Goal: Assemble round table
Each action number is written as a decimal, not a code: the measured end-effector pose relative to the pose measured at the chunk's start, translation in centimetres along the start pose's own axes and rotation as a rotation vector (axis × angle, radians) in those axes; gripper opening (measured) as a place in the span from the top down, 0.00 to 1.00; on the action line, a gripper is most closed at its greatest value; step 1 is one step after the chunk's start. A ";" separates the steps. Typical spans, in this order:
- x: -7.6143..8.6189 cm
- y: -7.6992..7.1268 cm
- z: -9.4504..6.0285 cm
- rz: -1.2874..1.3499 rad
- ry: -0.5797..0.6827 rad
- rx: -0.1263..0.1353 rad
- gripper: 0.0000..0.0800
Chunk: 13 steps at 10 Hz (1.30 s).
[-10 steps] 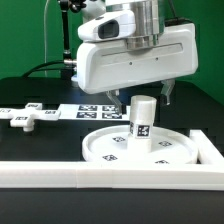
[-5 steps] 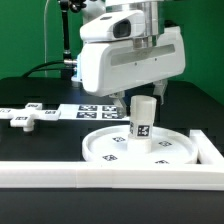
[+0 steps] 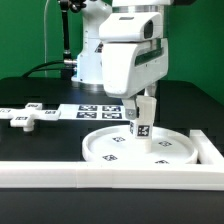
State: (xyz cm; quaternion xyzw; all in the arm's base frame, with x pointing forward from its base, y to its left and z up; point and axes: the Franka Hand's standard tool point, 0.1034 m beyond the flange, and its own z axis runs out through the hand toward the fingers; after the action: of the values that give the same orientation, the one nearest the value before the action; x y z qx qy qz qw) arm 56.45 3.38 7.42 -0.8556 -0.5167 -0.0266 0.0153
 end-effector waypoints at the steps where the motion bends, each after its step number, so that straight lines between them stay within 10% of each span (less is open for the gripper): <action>1: -0.2 0.1 0.0 -0.068 -0.006 -0.002 0.19; 13: 0.5 -0.4 0.4 -0.784 -0.107 -0.019 0.19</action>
Offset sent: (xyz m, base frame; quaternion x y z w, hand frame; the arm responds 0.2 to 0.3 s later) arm 0.0034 0.0259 0.0006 -0.0189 -0.0245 -0.2014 0.9790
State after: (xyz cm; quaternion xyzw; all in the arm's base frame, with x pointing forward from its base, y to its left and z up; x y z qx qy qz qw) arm 56.31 4.07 7.11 -0.5935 -0.8042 0.0094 -0.0312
